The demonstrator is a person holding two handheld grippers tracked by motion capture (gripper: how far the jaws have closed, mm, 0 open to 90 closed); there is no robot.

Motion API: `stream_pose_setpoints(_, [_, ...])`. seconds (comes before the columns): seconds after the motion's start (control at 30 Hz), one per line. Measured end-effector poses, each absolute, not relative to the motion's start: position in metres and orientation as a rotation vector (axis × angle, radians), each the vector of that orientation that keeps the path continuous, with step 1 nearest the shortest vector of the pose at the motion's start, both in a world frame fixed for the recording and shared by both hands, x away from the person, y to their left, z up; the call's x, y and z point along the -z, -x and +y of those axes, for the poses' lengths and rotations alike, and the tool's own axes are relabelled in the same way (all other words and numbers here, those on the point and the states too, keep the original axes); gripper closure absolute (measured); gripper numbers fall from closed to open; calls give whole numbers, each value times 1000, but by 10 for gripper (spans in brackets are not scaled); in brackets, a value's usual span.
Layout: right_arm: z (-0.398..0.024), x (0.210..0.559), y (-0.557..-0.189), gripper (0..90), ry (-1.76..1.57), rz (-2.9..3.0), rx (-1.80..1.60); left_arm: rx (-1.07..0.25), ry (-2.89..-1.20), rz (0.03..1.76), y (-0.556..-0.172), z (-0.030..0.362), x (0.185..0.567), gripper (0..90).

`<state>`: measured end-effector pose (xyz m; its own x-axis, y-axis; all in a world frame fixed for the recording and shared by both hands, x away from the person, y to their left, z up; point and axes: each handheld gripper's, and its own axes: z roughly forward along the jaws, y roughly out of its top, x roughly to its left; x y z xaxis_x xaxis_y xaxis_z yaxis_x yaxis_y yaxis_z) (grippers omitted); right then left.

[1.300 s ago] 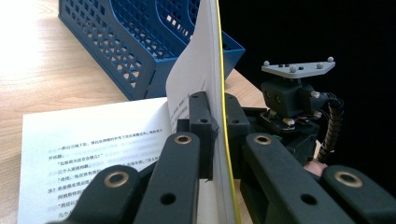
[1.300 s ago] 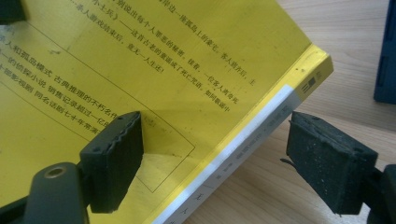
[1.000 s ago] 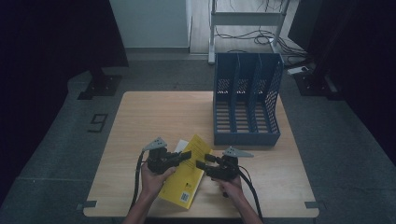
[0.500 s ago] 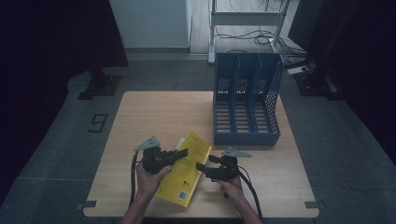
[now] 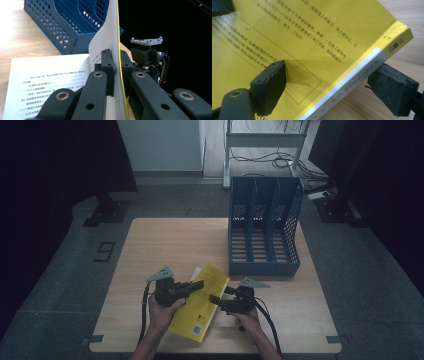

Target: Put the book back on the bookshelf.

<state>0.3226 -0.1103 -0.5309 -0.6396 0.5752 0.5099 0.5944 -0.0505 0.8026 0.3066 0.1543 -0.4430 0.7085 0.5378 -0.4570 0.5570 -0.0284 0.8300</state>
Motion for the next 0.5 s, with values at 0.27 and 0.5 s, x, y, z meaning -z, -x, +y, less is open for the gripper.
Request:
stream_pose_setpoints(0.27, [-111, 534, -326, 94, 1313, -2108, 1832, 44, -1659, 880, -306, 156, 443, 864])
stream_pose_setpoints(0.5, [-113, 534, -324, 149, 1283, -2089, 1853, 65, -1658, 873, -308, 157, 446, 863])
